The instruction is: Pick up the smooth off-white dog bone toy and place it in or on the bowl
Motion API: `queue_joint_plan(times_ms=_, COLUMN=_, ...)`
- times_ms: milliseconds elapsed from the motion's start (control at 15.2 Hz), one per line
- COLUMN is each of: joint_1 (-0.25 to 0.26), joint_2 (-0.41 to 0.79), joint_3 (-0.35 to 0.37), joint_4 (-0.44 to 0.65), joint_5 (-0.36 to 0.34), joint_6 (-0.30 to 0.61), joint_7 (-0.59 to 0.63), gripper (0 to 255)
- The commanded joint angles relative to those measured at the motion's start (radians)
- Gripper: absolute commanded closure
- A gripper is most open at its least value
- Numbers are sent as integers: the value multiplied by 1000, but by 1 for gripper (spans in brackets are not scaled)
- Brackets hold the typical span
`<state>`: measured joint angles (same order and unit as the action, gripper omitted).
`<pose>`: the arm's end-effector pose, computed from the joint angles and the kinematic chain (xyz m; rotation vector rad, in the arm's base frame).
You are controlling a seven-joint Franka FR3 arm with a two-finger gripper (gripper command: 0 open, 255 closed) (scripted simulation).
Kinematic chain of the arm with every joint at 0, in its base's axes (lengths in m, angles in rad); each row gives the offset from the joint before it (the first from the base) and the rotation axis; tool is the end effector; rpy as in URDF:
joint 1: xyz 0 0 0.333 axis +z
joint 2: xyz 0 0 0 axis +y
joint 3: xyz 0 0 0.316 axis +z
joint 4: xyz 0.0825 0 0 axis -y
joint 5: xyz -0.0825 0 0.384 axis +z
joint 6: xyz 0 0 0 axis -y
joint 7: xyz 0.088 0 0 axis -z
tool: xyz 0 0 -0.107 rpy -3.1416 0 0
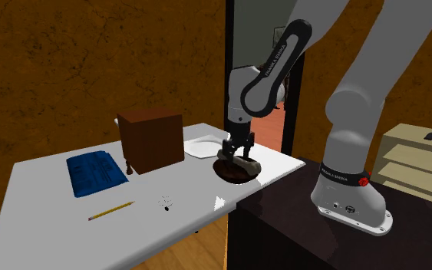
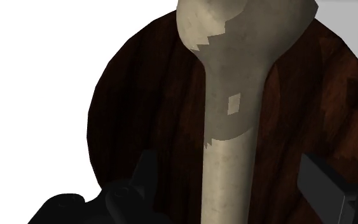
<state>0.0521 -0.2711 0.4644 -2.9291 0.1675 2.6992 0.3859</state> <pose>0.3024 0.1475 0.2465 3.1076 -0.0527 0.0633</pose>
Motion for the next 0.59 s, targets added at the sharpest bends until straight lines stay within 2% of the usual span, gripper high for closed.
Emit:
queue_joint_plan(times_ms=0, joint_1=0, joint_2=0, joint_3=0, joint_4=0, joint_5=0, joint_6=0, joint_7=0, gripper=0)
queue_joint_plan(times_ms=132, joint_1=0, joint_2=0, joint_3=0, joint_4=0, joint_5=0, joint_6=0, joint_7=0, gripper=0)
queue_joint_plan(times_ms=396, joint_1=52, joint_2=-184, joint_3=-46, joint_4=25, joint_5=50, joint_6=-207, joint_7=-39, gripper=0)
queue_joint_plan(times_ms=528, joint_1=53, joint_2=-184, joint_3=-47, joint_4=25, joint_5=50, joint_6=-207, joint_7=-39, gripper=0)
